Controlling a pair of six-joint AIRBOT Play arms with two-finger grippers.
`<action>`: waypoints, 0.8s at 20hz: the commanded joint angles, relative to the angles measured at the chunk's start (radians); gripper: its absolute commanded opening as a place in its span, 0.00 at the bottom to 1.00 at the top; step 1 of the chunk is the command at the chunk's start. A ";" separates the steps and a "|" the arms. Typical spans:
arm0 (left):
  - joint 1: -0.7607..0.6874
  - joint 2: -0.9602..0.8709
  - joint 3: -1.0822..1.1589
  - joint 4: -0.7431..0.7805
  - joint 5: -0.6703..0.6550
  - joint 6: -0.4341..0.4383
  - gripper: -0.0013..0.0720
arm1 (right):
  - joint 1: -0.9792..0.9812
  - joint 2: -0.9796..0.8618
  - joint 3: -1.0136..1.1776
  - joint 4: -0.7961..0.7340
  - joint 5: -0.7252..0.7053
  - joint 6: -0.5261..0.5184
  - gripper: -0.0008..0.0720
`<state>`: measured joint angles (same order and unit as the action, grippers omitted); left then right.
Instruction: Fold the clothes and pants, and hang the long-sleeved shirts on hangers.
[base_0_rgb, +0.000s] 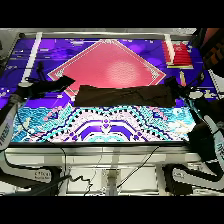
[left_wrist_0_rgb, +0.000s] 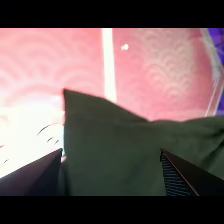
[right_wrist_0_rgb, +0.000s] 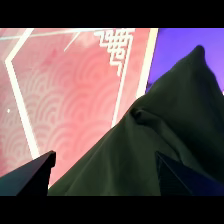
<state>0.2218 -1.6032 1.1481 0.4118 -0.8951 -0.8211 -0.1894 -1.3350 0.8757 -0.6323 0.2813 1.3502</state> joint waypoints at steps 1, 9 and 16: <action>0.107 0.013 0.000 0.299 -0.195 -0.102 0.98 | -0.018 0.025 0.001 -0.064 0.049 0.000 0.96; 0.010 -0.088 0.001 0.310 -0.251 -0.112 0.99 | -0.018 0.025 0.001 -0.080 0.097 0.000 0.95; -0.132 -0.149 0.001 0.230 -0.069 -0.050 0.98 | -0.015 0.025 0.002 -0.079 0.239 -0.002 0.95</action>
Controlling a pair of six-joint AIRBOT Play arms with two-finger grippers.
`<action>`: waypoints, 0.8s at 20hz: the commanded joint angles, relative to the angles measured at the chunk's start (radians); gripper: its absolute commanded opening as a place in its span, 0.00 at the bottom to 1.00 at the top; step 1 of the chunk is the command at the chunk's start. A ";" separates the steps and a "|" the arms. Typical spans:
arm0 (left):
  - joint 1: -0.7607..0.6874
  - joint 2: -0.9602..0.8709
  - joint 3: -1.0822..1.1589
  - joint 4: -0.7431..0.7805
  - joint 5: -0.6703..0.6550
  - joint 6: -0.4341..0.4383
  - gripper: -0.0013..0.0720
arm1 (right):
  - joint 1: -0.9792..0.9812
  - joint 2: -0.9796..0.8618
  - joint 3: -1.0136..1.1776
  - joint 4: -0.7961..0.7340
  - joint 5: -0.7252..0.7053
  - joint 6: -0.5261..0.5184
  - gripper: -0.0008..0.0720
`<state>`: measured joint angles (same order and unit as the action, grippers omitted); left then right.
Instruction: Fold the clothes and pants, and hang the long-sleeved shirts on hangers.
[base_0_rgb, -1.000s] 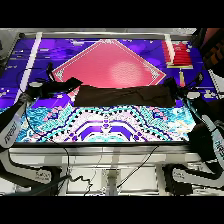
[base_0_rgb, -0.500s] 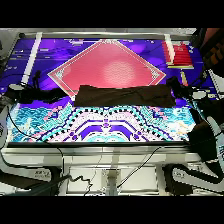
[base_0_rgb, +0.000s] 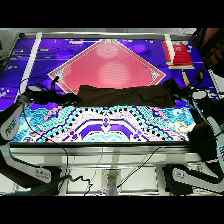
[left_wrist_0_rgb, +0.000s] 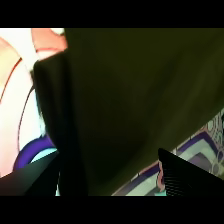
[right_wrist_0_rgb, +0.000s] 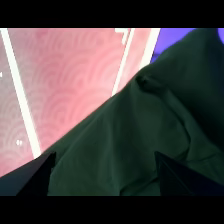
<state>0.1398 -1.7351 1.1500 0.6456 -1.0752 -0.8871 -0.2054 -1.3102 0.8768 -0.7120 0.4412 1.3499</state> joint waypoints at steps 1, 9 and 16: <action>-0.068 -0.017 -0.001 -0.006 0.146 0.016 0.98 | 0.001 0.000 0.001 0.000 0.109 -0.006 0.95; -0.120 0.009 0.129 -0.019 0.191 0.016 0.04 | 0.198 0.000 0.141 0.000 0.077 -0.144 0.03; -0.071 0.237 0.235 0.007 -0.083 0.015 0.04 | 0.385 -0.134 0.282 0.000 0.121 -0.129 0.03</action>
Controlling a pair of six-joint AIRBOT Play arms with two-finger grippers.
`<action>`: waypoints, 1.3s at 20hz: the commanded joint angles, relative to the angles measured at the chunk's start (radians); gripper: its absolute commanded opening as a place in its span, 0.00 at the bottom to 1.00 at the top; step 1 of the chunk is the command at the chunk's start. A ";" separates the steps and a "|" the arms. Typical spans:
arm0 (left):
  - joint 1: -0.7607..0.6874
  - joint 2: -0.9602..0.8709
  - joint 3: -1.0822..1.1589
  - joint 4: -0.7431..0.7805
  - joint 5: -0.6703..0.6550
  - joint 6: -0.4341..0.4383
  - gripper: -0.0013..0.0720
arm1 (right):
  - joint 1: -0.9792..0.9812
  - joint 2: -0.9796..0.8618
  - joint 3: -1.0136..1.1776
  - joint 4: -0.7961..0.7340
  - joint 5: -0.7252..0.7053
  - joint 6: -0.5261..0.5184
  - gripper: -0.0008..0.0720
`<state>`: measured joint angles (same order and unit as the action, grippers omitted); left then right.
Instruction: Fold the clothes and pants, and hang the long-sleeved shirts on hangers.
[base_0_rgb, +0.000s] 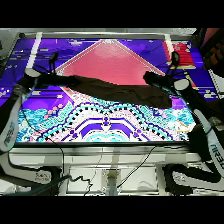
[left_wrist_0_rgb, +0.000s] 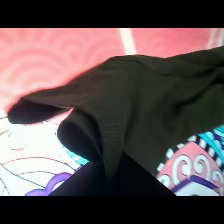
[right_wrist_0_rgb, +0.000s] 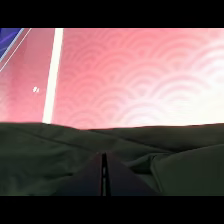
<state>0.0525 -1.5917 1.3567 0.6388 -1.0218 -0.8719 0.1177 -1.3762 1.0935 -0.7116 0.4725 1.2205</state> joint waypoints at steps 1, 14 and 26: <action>0.020 0.140 0.028 0.036 -0.194 -0.003 0.04 | 0.084 -0.116 0.106 0.001 0.156 0.002 0.03; 0.058 0.375 0.028 0.068 -0.303 -0.003 0.04 | 0.573 -0.515 0.478 0.005 0.238 0.236 0.03; -0.355 0.192 0.026 0.051 0.130 -0.003 0.04 | 0.108 -0.248 0.519 -0.276 0.602 0.256 0.03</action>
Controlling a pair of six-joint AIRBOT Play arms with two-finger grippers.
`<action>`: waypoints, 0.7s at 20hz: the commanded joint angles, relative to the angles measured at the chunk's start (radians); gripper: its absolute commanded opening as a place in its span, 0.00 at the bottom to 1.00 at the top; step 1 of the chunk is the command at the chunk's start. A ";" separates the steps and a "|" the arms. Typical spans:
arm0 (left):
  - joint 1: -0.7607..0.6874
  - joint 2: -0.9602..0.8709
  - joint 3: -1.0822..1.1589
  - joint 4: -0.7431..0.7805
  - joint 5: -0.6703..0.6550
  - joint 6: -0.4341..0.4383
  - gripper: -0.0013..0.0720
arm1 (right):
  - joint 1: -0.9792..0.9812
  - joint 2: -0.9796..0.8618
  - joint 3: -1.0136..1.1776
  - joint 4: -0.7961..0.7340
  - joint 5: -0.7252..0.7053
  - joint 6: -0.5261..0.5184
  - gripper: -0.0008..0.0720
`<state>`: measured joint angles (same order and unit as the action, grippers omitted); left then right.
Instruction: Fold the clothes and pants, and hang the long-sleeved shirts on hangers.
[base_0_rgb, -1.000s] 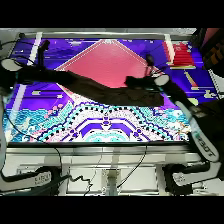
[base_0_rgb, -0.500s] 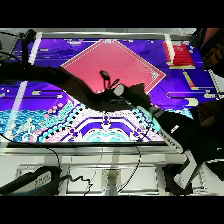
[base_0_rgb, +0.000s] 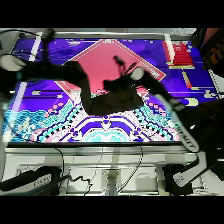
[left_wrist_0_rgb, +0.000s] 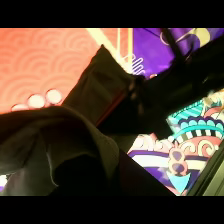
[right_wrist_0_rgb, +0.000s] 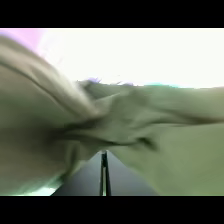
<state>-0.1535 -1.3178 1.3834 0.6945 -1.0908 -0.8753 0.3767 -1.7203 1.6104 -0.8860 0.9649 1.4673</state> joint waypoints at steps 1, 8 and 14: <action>-0.219 -0.131 0.000 -0.011 0.289 0.001 0.04 | -0.206 0.132 0.002 -0.122 0.133 0.010 0.03; -0.539 -0.369 0.000 0.032 0.677 0.000 0.97 | -0.435 0.216 -0.002 -0.261 0.272 0.008 0.36; -0.438 -0.271 0.000 0.039 0.649 0.000 0.97 | -0.460 0.111 -0.003 -0.339 0.365 -0.085 0.78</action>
<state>-0.6281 -1.6260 1.3827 0.7250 -0.4603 -0.8749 -0.0650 -1.5604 1.6081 -1.2137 1.2461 1.4548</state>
